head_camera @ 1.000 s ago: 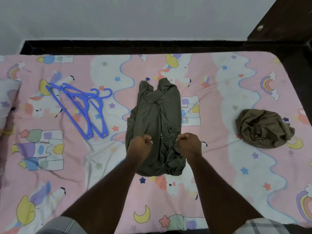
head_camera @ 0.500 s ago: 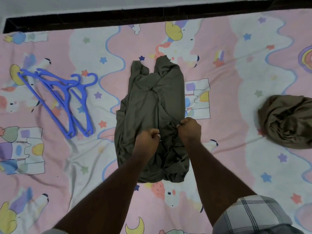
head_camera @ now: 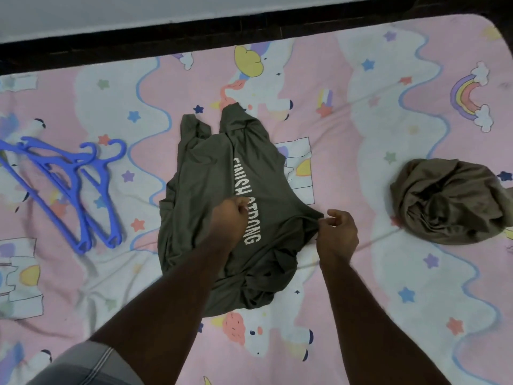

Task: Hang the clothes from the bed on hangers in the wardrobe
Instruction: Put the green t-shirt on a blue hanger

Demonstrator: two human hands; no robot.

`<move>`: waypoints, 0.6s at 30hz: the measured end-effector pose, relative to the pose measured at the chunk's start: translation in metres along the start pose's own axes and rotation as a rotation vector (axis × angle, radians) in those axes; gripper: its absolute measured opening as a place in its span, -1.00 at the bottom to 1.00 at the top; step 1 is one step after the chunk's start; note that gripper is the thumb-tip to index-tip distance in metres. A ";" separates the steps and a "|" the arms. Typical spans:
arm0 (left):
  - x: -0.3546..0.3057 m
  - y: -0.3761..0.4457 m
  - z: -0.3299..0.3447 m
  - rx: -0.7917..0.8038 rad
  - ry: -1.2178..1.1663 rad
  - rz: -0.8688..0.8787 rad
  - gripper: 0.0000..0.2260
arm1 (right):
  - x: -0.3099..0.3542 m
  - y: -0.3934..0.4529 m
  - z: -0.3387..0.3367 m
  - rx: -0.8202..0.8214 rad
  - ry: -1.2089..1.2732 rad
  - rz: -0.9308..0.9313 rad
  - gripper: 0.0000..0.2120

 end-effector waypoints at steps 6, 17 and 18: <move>-0.062 0.060 0.016 0.075 0.319 0.313 -0.63 | -0.011 0.010 0.013 0.147 -0.062 0.048 -0.68; -0.116 0.106 0.048 0.142 0.734 0.413 -0.63 | -0.025 0.017 0.012 0.191 0.077 0.098 -0.76; -0.117 0.107 0.047 0.120 0.716 0.415 -0.68 | -0.024 0.017 0.012 0.193 0.084 0.096 -0.77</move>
Point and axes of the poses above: each hand's wrist, its own y-axis towards the middle knuckle, its own z-axis out of the palm, x = y × z, the point moved 9 cm from there along y, towards the middle knuckle, and after that the axes turned 2 degrees about y, right-handed, at the moved point
